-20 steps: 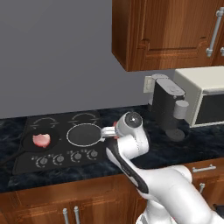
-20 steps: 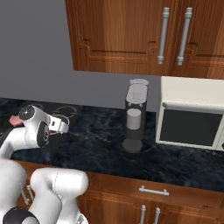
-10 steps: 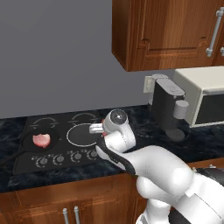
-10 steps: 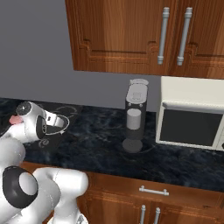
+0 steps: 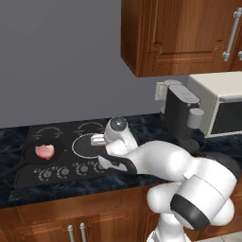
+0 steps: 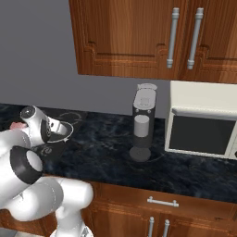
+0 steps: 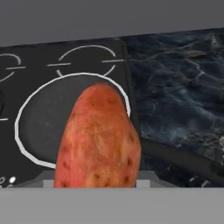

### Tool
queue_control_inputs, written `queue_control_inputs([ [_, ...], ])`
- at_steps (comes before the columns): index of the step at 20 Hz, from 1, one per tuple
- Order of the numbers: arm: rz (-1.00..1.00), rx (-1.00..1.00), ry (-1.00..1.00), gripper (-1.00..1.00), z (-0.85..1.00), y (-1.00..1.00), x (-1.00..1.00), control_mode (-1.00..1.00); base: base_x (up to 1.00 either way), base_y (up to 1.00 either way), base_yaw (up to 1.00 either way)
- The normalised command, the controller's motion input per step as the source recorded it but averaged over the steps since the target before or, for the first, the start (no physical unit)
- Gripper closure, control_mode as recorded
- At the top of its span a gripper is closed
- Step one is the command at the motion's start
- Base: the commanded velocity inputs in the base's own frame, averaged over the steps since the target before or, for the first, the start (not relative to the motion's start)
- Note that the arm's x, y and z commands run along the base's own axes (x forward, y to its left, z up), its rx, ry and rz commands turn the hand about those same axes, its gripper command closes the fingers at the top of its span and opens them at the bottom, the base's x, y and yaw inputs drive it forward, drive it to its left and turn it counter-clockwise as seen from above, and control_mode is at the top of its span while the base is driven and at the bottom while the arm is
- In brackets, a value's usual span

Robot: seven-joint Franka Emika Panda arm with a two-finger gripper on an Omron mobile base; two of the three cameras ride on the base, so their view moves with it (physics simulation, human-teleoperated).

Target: Place both pans onto different burners. Then place the sweet potato and the steak on different pans.

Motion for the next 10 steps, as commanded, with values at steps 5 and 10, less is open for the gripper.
queue_control_inputs([
  [5, 0.0, 0.0, 0.07, 1.0, -0.13, 0.01, 0.39, -1.0, 0.0, 0.0, 0.0],
  [10, 0.0, 0.0, 0.03, 1.0, 0.0, 0.16, 0.31, -1.0, 0.0, 0.0, 0.0],
])
